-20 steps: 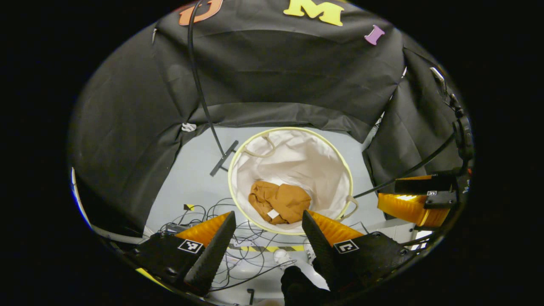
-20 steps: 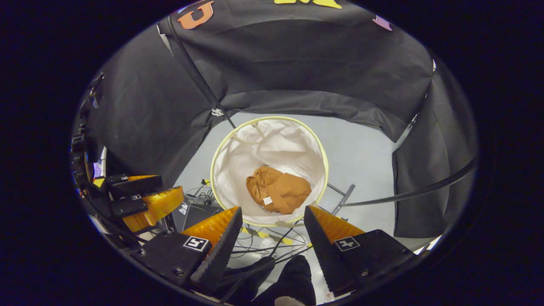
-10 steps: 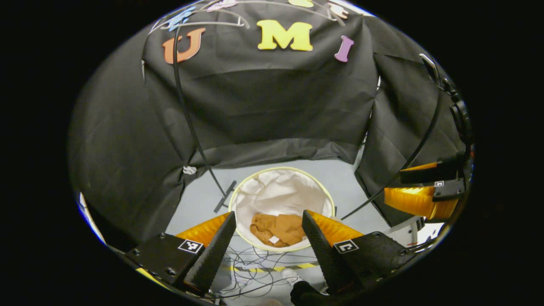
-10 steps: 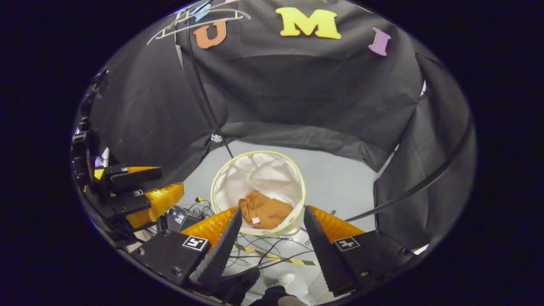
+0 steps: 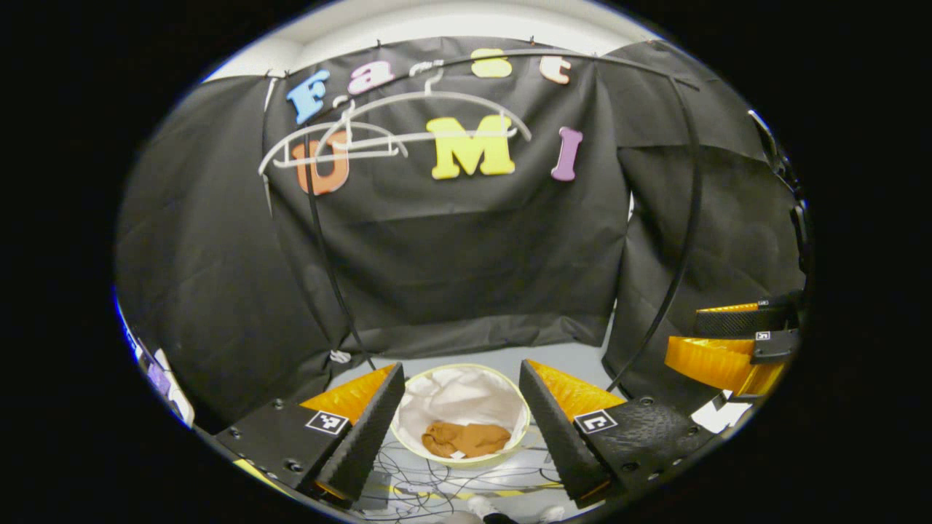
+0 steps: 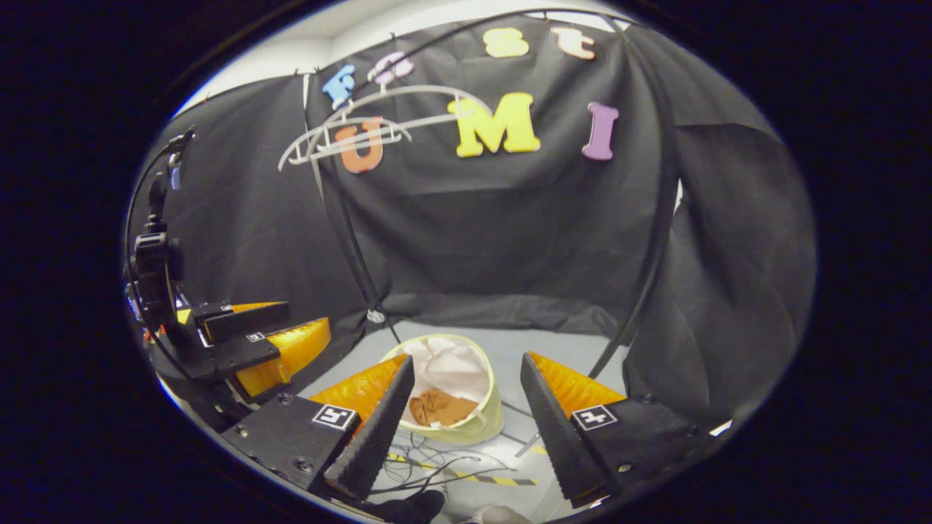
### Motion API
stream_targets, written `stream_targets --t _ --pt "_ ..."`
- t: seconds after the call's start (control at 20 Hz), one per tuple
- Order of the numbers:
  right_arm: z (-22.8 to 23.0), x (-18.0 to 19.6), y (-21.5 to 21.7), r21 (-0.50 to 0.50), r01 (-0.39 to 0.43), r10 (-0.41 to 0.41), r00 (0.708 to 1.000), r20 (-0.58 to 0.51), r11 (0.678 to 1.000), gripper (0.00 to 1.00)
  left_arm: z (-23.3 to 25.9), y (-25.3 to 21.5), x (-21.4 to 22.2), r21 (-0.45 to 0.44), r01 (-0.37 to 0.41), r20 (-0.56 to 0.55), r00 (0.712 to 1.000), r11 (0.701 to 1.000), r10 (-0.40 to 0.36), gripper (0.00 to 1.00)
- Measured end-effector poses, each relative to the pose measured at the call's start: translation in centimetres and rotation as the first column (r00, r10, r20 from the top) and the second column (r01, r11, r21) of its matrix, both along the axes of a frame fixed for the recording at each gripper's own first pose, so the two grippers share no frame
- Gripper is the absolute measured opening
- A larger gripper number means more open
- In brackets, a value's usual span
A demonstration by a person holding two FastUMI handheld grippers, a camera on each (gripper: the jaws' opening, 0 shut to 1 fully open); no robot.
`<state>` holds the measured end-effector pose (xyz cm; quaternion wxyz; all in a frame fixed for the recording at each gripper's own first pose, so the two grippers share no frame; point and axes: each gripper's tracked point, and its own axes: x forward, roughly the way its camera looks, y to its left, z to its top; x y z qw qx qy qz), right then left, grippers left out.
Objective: Grasp the clothes on the hanger with both hands and then place them into the laundry hamper below.
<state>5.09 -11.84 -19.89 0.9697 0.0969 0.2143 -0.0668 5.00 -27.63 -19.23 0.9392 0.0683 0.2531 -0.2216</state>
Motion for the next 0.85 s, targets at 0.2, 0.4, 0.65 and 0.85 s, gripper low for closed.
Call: stream_targets --t 0.2,0.4,0.65,0.85 --pt "6.8 -3.7 -2.4 -0.054 0.046 -0.034 0.980 0.195 0.998 0.99 9.4 1.3 -2.3 0.006 -0.044 0.183 0.982 0.999 0.042 1.00" --pt "11.9 -6.7 -2.7 -0.048 0.063 -0.044 0.943 0.329 0.997 1.00 16.9 3.1 -3.3 -0.052 -0.057 0.336 0.939 0.997 0.071 0.98" --pt "17.0 -10.8 -1.6 -0.099 0.117 -0.064 0.903 0.425 0.988 0.99 20.8 4.2 -5.0 -0.174 -0.049 0.401 0.909 0.984 0.116 0.98" --pt "17.0 -12.1 0.7 -0.143 0.130 -0.062 0.911 0.409 0.981 0.99 20.8 7.6 -5.5 -0.192 -0.064 0.410 0.901 0.979 0.140 0.98"
